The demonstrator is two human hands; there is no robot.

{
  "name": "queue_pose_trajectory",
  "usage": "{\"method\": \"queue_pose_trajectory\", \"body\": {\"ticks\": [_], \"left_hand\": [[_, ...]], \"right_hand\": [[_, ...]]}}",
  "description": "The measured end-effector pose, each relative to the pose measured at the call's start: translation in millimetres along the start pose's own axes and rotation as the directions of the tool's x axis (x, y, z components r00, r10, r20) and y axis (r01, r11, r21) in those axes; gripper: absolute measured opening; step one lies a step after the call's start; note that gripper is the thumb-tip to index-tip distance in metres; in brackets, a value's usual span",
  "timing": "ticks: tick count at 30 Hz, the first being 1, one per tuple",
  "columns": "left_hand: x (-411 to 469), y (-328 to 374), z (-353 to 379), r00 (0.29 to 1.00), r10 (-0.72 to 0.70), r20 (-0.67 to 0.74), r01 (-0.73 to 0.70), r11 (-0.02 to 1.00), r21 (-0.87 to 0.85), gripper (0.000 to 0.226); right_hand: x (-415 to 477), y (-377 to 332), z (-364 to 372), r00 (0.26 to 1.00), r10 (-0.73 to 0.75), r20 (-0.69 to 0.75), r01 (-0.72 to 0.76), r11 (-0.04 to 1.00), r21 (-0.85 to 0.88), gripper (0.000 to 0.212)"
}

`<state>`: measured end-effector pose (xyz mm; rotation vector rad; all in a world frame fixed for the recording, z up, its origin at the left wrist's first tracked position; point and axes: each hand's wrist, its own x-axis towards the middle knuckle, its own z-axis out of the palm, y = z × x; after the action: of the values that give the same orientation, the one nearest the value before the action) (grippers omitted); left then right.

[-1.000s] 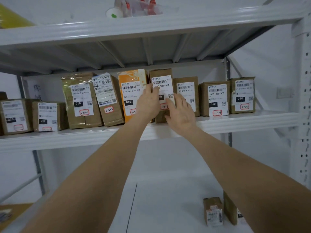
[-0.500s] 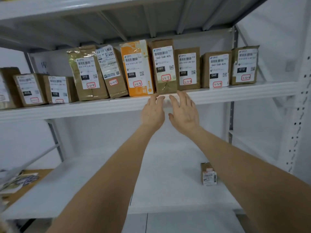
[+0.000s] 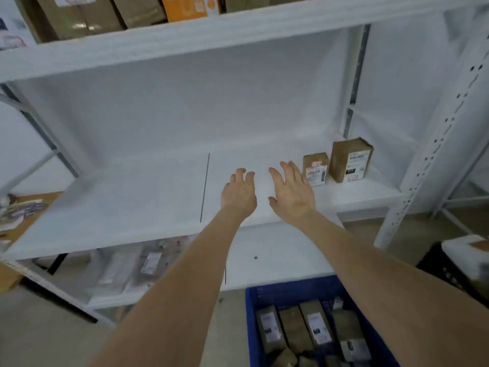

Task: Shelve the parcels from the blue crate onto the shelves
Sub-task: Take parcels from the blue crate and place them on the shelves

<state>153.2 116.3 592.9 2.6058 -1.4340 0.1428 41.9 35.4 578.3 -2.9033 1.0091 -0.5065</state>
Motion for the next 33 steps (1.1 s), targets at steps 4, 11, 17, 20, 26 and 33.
{"method": "queue_pose_trajectory", "body": {"ticks": [4,11,17,20,26,33], "left_hand": [[-19,5,60,0.991,0.000,0.133,0.002,1.000,-0.017,0.061],[-50,20,166,0.913,-0.041,0.406,0.058,0.998,-0.029,0.060],[-61,61,266,0.821,-0.083,0.565,0.126,0.991,-0.037,0.061],[-59,94,324,0.754,-0.119,0.646,0.178,0.984,-0.026,0.053],[-64,178,435,0.597,-0.087,0.798,0.337,0.929,-0.151,0.047],[-73,204,584,0.397,-0.067,0.915,0.540,0.823,-0.174,0.044]], "right_hand": [[-30,18,48,0.991,0.030,0.134,-0.033,0.999,0.020,0.069],[-85,72,141,0.922,0.072,0.382,-0.092,0.995,0.035,0.056],[-122,138,226,0.808,0.154,0.569,-0.221,0.974,0.051,0.060],[-140,172,270,0.690,0.179,0.701,-0.337,0.937,0.092,0.071],[-194,254,365,0.534,0.174,0.828,-0.529,0.832,0.166,0.073],[-246,324,487,0.296,0.308,0.904,-0.800,0.597,0.059,0.086]]}}
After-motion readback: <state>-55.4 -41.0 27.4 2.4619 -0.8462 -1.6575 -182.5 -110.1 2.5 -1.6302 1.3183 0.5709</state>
